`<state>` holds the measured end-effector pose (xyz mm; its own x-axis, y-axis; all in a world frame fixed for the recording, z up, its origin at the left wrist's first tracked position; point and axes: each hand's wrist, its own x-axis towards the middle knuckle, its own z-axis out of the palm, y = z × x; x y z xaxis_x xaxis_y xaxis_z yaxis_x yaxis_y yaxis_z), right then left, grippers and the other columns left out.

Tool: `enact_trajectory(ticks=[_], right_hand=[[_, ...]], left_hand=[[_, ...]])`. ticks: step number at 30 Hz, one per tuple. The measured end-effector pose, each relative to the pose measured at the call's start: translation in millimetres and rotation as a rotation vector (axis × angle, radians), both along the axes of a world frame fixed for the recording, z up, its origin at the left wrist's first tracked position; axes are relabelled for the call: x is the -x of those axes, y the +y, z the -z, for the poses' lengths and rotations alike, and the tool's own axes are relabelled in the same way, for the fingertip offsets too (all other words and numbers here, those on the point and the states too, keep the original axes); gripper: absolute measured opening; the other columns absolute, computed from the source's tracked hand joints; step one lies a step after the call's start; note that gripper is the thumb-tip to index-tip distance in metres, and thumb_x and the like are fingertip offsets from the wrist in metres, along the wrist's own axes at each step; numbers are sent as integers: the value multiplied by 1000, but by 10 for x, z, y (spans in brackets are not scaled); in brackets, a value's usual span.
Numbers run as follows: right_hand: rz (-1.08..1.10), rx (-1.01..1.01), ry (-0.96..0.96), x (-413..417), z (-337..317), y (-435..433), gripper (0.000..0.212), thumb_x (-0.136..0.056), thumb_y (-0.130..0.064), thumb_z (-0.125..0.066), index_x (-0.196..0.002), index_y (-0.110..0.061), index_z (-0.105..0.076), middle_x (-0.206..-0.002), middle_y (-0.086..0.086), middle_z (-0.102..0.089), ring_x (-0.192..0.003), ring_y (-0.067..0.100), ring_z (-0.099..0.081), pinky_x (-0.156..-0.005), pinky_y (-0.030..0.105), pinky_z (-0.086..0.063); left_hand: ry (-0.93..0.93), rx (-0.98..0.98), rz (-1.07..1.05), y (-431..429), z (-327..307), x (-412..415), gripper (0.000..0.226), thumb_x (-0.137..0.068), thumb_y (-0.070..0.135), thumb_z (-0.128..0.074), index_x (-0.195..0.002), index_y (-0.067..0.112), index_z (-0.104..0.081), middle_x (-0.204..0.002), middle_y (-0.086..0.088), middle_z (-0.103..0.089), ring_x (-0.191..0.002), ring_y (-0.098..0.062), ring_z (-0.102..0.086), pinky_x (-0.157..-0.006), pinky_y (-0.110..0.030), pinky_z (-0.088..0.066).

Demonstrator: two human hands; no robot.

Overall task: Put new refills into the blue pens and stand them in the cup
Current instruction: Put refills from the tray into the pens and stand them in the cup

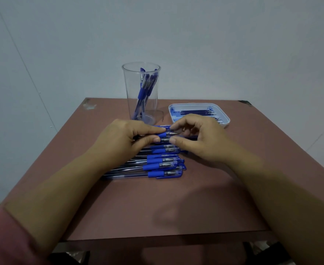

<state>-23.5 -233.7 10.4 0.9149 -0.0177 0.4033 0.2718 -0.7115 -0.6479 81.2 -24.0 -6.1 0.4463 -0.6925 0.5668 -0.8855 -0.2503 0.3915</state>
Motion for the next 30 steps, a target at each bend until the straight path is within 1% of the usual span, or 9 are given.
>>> enact_trajectory(ticks=[3,6,9,11,16,19,22,26,30], right_hand=[[14,47,-20,-16,8,-14,8,-86,-34,-71,-91,-29,-70,-81,-7,-67,-73,10,-60,-64,21,-48],[18,84,-31,-32,28,-3,6,-84,-26,-75,-88,-27,-70,-81,-6,-67,-73,13,-61,-68,28,-52],[-1,52,-44,-14,22,-4,19,-79,-23,-79,-91,-30,-66,-85,-8,-67,-73,11,-61,-67,21,-51],[-5,35,-43,-10,17,3,16,-82,-28,-76,-94,-32,-66,-84,-10,-66,-70,7,-58,-63,14,-46],[14,110,-27,-46,42,-3,5,-84,-29,-74,-87,-28,-70,-77,-8,-65,-70,13,-59,-64,27,-50],[13,69,-5,-38,38,-9,14,-80,-30,-77,-91,-27,-68,-74,-11,-64,-67,9,-59,-62,22,-50],[19,86,-3,-48,49,-11,8,-86,-38,-69,-89,-31,-68,-74,-13,-61,-65,6,-55,-60,20,-45],[28,129,7,-50,62,1,10,-84,-30,-74,-90,-29,-66,-68,-13,-58,-62,5,-54,-58,13,-41],[31,89,17,-28,48,2,18,-82,-38,-73,-97,-30,-66,-73,-14,-60,-61,3,-52,-58,15,-43]], left_hand=[[-3,-4,10,0,3,-7,33,-87,47,-59,-118,38,-67,-89,13,-73,-76,-3,-65,-68,-30,-54],[12,8,15,2,24,-27,38,-85,54,-57,-119,38,-66,-89,13,-73,-78,-3,-67,-68,-36,-55],[19,12,10,-4,30,-30,37,-85,54,-58,-117,37,-68,-89,13,-73,-77,-4,-67,-67,-37,-55],[14,10,4,-8,27,-24,33,-85,49,-62,-115,38,-69,-89,12,-73,-78,-5,-67,-68,-37,-55],[23,-1,-14,-3,22,-11,30,-84,49,-67,-111,38,-71,-91,12,-73,-80,-5,-67,-70,-38,-56],[29,18,-15,-5,10,7,31,-82,48,-65,-110,37,-72,-91,12,-74,-80,-4,-67,-70,-37,-56],[23,10,-16,-4,-9,23,33,-82,50,-62,-110,37,-72,-90,12,-73,-79,-3,-67,-69,-35,-56],[32,3,-17,3,-8,14,34,-81,51,-61,-110,37,-71,-91,12,-73,-80,-5,-67,-70,-38,-56],[22,7,-21,1,-18,18,32,-82,48,-62,-111,36,-72,-91,12,-73,-79,-5,-67,-69,-38,-56]])
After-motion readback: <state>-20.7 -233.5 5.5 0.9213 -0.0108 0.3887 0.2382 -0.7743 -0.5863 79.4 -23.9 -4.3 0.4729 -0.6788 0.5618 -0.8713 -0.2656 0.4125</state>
